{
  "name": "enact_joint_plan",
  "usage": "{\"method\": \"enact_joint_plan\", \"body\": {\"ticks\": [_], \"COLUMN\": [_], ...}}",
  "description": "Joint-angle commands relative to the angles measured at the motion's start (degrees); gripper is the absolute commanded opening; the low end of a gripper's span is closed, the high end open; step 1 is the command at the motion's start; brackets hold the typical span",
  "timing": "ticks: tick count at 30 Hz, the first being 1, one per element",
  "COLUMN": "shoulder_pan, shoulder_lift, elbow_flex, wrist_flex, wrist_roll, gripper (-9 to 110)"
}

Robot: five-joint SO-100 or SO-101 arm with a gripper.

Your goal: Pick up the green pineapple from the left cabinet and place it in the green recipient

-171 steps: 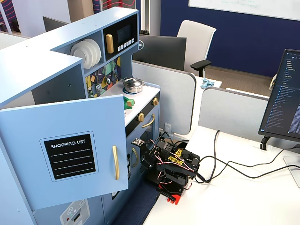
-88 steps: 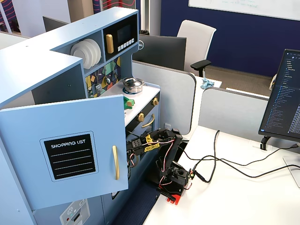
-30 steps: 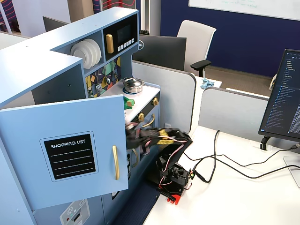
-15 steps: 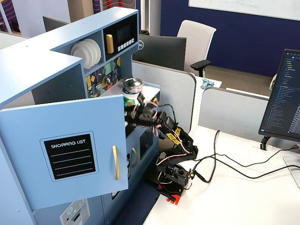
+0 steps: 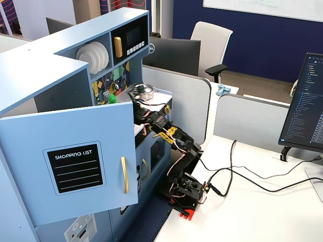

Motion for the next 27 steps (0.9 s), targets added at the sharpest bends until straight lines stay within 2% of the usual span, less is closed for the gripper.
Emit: {"method": "enact_joint_plan", "body": {"ticks": [1,4,5,7,8,9,14,18,22,27], "shoulder_pan": [-1.1,-1.4,-1.3,-0.4,0.1,0.4,0.9,1.0,-0.5,-1.6], "shoulder_lift": [-8.3,-14.9,-16.7,-19.6,-20.4,-20.6,-15.8,-1.1,22.0,46.5], "elbow_flex": [-13.4,-21.0,-22.9,-26.8,-27.9,-27.5,-21.8,-8.9,7.8,21.3], "wrist_flex": [-2.9,-1.6,-1.5,1.8,4.0,4.0,4.4,8.7,25.7,54.1], "wrist_roll": [-1.4,-3.3,-2.7,3.3,3.9,3.6,2.7,1.4,3.1,5.0], "gripper": [0,1,5,27,34,35,34,30,26,25]}}
